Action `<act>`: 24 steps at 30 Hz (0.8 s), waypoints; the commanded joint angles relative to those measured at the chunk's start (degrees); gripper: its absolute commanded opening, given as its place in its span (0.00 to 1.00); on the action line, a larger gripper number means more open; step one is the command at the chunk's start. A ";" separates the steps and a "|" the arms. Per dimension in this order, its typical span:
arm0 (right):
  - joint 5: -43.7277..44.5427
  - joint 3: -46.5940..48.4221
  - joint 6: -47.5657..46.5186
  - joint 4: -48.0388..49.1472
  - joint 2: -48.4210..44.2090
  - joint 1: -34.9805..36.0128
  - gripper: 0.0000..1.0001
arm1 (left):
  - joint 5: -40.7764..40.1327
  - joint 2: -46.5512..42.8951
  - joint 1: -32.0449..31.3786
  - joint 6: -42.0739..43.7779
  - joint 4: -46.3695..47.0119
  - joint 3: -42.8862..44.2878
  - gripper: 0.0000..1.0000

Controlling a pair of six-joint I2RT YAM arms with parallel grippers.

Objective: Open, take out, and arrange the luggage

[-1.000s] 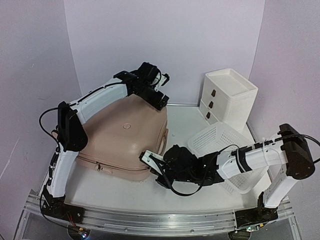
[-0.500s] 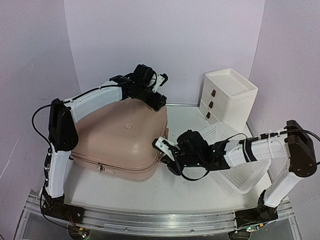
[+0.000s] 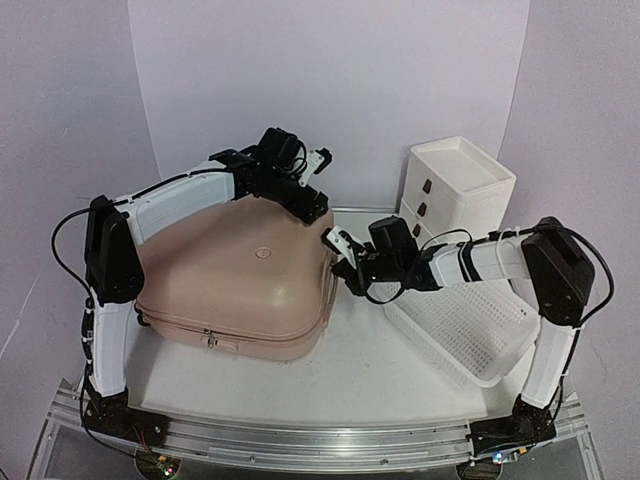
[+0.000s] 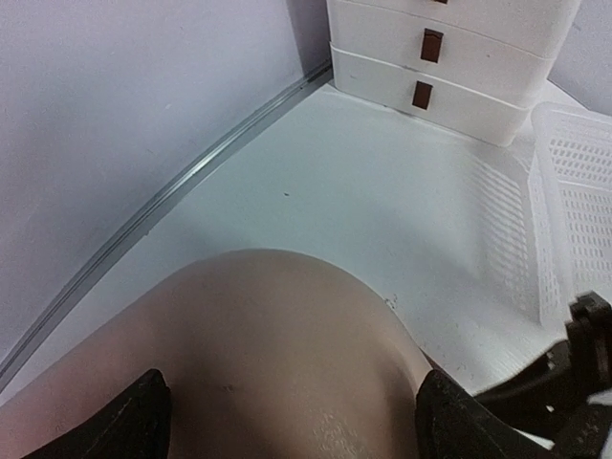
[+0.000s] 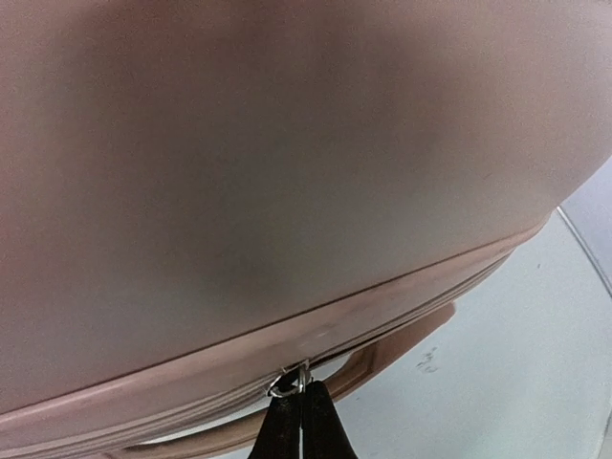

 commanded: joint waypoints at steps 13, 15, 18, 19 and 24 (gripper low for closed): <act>-5.63 1.42 -2.67 8.71 -1.86 10.34 0.00 | -3.38 1.40 0.08 -6.68 -20.13 15.35 0.99; -3.68 0.61 -0.57 9.66 -2.71 12.95 0.00 | -3.29 3.05 0.07 -6.94 -20.40 18.22 0.99; -1.83 -0.72 2.84 11.20 -3.62 16.04 0.00 | -3.39 5.07 0.07 -7.14 -20.44 20.28 0.99; -1.02 -1.22 3.88 11.55 -3.97 17.09 0.00 | -3.47 5.78 0.07 -6.88 -20.48 20.93 0.99; 0.14 -3.23 7.78 12.20 -5.17 21.41 0.00 | -2.56 9.09 -0.01 -4.40 -20.49 22.59 0.99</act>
